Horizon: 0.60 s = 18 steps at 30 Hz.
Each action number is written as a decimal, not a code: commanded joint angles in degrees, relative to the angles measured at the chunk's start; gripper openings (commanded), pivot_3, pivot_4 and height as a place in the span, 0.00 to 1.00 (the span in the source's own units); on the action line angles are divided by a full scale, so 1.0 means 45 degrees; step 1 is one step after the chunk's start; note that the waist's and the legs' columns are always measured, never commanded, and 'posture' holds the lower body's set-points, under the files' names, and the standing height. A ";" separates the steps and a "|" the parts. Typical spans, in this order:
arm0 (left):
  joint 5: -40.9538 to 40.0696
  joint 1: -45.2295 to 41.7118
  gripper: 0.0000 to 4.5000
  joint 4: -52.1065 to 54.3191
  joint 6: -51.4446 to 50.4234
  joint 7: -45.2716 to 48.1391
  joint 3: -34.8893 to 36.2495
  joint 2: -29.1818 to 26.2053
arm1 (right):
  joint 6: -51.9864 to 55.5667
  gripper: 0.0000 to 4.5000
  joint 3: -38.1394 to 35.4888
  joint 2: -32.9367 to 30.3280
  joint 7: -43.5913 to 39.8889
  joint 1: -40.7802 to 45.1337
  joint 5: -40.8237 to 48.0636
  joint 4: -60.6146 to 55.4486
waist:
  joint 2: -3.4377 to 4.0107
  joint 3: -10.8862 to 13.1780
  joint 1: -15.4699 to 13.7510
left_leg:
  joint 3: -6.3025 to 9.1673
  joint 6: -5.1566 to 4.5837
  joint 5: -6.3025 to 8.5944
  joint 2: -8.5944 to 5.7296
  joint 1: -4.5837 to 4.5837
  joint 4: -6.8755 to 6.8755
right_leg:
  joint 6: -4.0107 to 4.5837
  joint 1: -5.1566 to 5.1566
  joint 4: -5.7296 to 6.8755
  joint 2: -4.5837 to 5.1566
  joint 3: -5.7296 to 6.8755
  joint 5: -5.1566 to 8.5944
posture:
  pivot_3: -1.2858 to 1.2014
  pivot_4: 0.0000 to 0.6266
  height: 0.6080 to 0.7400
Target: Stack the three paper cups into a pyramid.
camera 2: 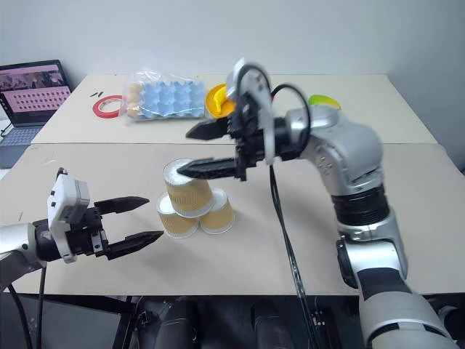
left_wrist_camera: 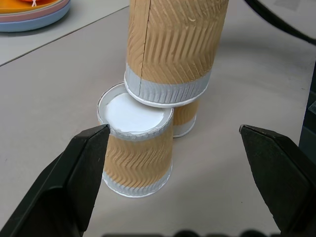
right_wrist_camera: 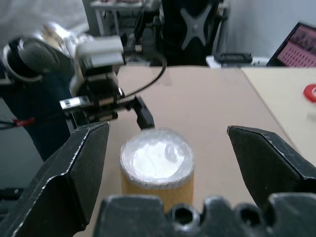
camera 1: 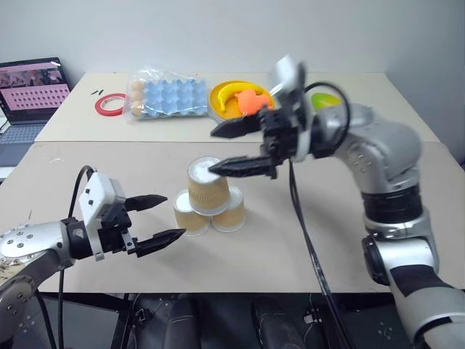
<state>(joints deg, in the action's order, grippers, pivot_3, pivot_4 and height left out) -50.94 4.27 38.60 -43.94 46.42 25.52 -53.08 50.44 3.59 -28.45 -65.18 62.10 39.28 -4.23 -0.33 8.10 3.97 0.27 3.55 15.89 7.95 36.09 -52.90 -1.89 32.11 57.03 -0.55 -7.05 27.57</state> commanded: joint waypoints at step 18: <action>0.4502 0.2400 1.00 -0.2016 0.2853 -0.3749 0.2291 0.3678 | -0.2920 0.99 -0.1752 -0.1689 0.8476 -0.3575 -0.5660 0.2932 | 0.0005 -0.0003 -0.0160 | -0.0020 -0.0004 0.0003 -0.0002 0.0033 -0.0011 | 0.0021 0.0034 -0.0001 0.0013 -0.0015 0.0015 | 0.52 0.24 0.25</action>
<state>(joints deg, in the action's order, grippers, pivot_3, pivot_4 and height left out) -34.76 19.24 30.76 -34.55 36.53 37.12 -39.10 39.72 -4.92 -34.94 -29.65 47.30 17.16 12.30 -0.30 8.09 3.25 0.16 3.53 15.90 7.94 36.24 -52.93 -1.82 32.24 56.99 -0.50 -7.16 27.62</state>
